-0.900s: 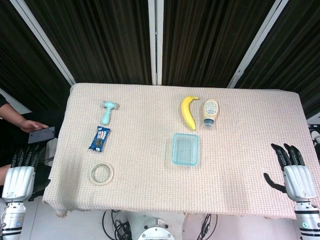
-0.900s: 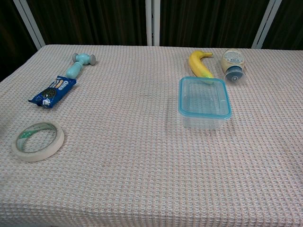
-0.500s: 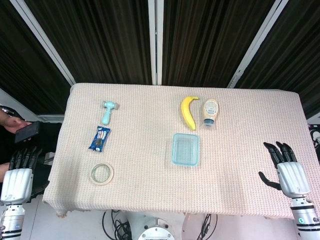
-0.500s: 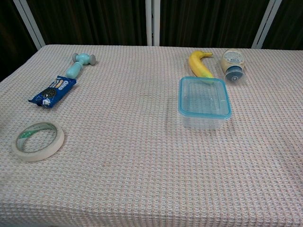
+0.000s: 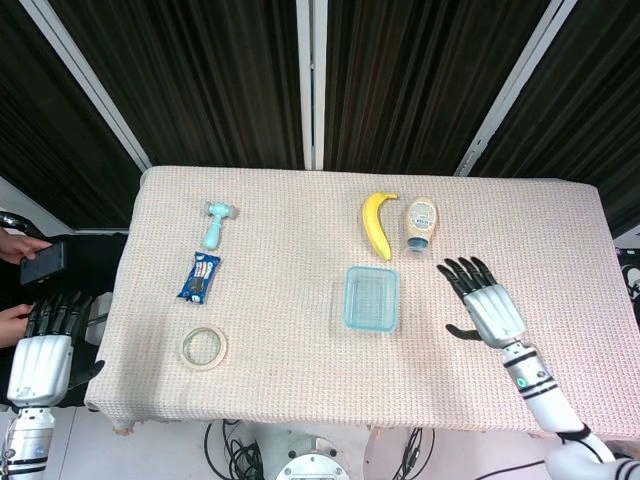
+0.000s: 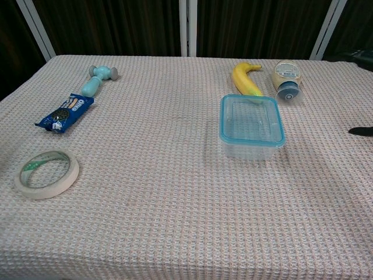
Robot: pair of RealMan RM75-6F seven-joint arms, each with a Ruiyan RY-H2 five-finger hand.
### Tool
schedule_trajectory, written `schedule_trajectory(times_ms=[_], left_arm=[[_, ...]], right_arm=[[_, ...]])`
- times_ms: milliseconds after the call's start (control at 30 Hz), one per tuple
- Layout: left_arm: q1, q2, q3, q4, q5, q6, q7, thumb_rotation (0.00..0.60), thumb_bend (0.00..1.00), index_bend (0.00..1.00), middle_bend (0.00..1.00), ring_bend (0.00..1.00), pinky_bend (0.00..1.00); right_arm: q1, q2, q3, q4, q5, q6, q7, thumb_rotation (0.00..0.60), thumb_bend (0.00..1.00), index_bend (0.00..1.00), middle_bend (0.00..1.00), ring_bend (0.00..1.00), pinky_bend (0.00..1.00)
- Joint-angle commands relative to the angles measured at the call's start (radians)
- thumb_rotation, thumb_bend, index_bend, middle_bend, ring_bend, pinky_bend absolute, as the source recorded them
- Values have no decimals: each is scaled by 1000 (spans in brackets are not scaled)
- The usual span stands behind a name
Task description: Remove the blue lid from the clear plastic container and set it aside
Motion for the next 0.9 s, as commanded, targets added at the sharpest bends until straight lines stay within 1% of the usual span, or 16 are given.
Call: schedule_trajectory(times_ms=[33,167,367,500,700,800,900], left_arm=[[-7,4,-2,-1,-2,-12,2,600,61,108,54,0,0],[-18,4,-8,2,-9,-31,-2,600,62,108,54,0,0],[-28,5,-13,17,-14,-47,-20,600,61,108,54,0,0],[-34,6,-12,29,-13,-58,-33,600,61,108,53,0,0],[-34,11,-8,38,-10,-62,-51,600,62,110,53,0,0],[-36,14,-6,38,-7,-65,-54,600,62,110,53,0,0],[-47,17,-6,35,2,-78,-52,600,62,110,53,0,0]], right_arm=[[88,-102,23,102,0,-76,-5,600,26,0,1,0,0],[149,-193,29,193,-18,-93,9,600,26,0,0,0,0],[252,-332,27,320,-71,-97,63,600,26,0,0,0,0],[332,-432,44,401,-89,-104,72,600,26,0,0,0,0],[461,-581,85,533,-75,-148,99,600,26,0,0,0,0],[509,-633,95,590,-69,-160,114,600,26,0,0,0,0],[535,-645,80,612,-73,-173,129,600,26,0,0,0,0]])
